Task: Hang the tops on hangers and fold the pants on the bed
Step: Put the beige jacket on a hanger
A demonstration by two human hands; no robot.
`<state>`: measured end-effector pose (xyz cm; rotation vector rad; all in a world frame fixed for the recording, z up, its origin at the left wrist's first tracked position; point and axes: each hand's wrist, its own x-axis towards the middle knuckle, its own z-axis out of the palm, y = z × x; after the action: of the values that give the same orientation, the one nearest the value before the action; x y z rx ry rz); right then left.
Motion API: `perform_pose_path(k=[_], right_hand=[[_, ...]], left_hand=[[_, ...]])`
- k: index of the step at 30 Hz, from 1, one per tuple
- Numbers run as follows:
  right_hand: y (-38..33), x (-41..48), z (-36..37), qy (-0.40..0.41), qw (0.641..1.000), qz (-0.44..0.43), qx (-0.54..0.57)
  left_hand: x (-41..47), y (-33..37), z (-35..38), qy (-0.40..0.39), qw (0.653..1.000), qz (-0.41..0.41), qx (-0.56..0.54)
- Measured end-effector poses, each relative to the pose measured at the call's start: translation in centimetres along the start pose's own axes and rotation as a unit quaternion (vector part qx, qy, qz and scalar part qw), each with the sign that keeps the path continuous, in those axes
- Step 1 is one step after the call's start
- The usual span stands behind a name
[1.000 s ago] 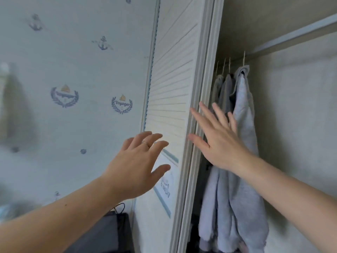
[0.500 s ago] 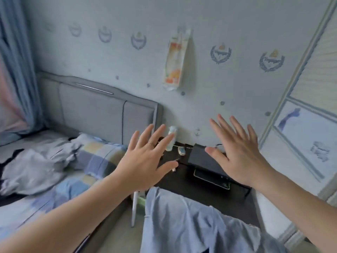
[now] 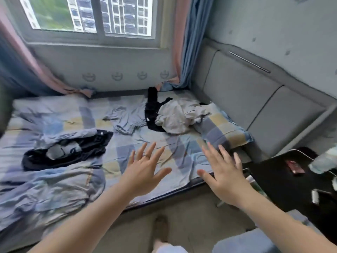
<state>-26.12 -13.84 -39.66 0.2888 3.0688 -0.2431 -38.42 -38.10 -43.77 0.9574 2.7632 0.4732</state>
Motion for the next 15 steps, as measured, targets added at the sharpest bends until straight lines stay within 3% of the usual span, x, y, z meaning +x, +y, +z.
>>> perform_pose_path(k=[6, 15], right_hand=[[-1.6, 11.6, 3.4, -0.029, 0.998, -0.052, 0.026], [0.0, 27.2, 5.8, -0.111, 0.992, -0.042, 0.044]], left_hand=[[4.0, -6.7, 0.7, -0.040, 0.994, -0.099, -0.002], [17.1, -11.5, 0.5, -0.094, 0.985, -0.143, -0.018]])
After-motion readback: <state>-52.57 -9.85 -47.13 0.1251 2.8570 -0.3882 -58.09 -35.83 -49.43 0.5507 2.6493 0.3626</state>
